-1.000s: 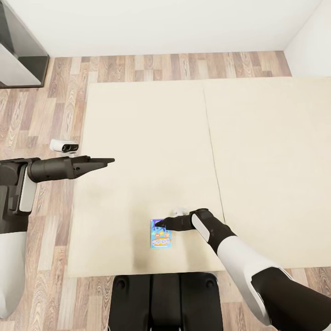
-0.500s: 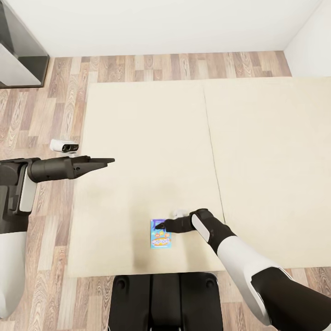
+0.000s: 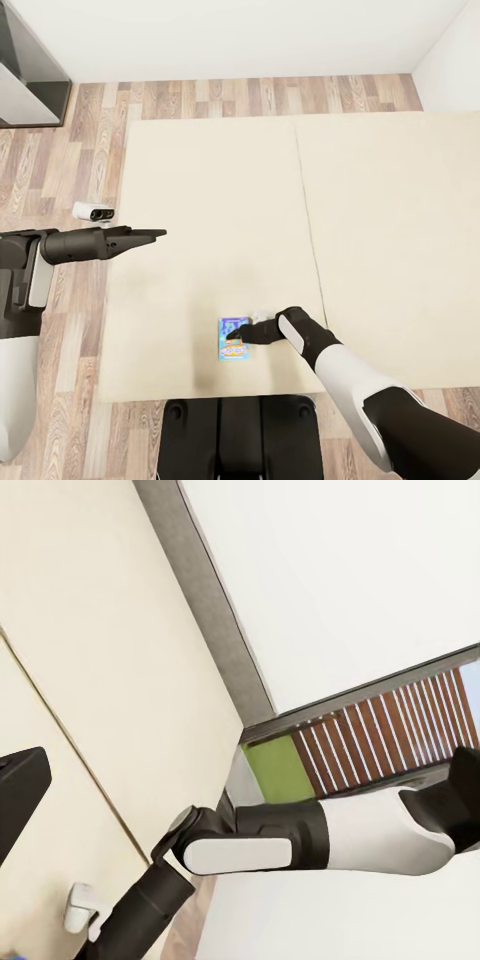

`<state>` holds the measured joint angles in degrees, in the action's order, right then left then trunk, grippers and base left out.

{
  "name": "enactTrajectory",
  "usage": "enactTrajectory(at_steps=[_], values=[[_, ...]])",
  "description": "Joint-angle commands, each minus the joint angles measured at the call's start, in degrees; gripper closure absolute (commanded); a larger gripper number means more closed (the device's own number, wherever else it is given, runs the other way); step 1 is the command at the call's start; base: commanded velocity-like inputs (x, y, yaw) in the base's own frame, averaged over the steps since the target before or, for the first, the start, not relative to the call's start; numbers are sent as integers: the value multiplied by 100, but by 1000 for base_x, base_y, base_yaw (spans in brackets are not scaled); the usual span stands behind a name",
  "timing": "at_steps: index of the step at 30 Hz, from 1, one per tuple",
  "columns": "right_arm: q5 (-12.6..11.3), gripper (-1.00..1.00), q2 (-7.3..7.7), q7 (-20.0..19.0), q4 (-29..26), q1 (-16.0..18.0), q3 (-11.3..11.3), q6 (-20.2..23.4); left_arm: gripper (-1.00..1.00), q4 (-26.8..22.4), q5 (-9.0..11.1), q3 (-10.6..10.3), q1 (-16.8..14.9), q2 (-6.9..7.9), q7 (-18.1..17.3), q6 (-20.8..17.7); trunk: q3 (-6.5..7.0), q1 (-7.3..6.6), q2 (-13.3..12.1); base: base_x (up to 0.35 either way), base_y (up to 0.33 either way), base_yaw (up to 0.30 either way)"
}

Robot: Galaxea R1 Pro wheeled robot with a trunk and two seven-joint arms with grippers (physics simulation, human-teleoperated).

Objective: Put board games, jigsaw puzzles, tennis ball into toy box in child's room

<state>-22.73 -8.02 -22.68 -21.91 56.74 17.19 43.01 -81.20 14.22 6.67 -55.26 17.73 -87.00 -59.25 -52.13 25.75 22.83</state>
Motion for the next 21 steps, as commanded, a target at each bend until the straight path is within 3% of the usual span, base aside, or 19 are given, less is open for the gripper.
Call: enactTrajectory(at_steps=[1,21], values=[[15,-100,2,-22,-1,3,20,10,-100,-1,2,-2,-2,3,-18,-61,-6,3,9,0,61,0],[24,-100,2,-25,2,3,13,-29,-100,-1,2,0,-2,6,-12,-61,-6,3,9,0,66,0]])
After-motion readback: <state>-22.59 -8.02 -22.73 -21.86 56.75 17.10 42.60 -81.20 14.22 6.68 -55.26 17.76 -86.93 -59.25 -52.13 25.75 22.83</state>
